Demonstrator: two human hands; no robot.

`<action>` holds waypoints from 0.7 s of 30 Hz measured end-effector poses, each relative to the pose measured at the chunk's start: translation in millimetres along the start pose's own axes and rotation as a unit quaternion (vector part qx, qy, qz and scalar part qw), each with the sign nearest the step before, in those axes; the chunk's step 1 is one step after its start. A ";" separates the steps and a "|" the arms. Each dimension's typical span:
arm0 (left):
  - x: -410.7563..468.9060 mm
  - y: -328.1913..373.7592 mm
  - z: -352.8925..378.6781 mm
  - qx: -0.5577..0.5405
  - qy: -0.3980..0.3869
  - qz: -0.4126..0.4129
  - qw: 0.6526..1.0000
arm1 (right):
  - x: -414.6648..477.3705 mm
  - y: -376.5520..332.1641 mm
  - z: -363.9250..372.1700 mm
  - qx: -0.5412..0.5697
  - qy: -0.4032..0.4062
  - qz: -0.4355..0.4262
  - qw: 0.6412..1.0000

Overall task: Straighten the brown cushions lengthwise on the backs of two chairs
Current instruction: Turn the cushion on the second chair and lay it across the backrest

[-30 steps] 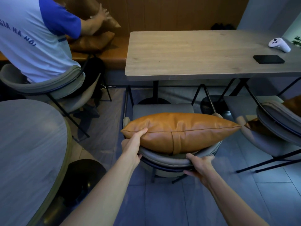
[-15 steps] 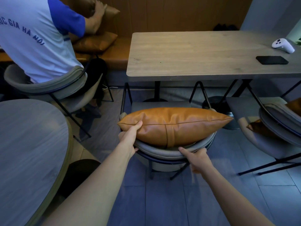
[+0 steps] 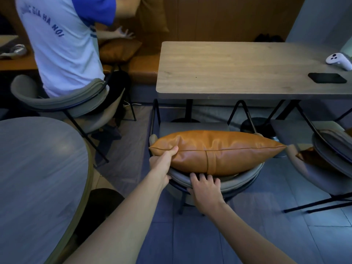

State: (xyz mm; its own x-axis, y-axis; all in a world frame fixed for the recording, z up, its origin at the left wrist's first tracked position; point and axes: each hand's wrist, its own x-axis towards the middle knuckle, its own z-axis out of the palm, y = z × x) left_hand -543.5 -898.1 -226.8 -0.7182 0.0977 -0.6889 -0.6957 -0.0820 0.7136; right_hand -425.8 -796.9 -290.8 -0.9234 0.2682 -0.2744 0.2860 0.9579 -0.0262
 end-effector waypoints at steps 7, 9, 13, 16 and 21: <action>5.6 1.5 5.6 0.005 0.001 0.018 1.000 | 19.1 6.9 -3.1 0.004 -0.022 0.014 1.000; 5.1 -0.7 4.2 0.009 -0.004 0.021 1.000 | 15.2 6.2 -4.9 -0.016 -0.014 0.011 1.000; 0.8 -3.7 1.1 0.016 -0.010 0.012 1.000 | 8.4 3.1 -7.3 -0.028 -0.005 0.006 1.000; -4.1 -9.3 -2.2 0.018 -0.018 0.004 1.000 | 1.9 3.4 -7.6 -0.026 -0.016 0.001 1.000; -13.8 -17.1 1.2 0.011 -0.023 -0.013 1.000 | -9.6 6.5 -4.9 -0.017 -0.048 0.010 0.999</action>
State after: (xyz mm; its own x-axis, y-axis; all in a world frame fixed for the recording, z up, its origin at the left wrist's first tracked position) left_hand -521.7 -896.9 -229.4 -0.6985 0.1443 -0.7009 -0.7129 -0.0563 0.6990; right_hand -416.4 -792.7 -283.7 -0.8883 0.2775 -0.3661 0.2932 0.9560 0.0131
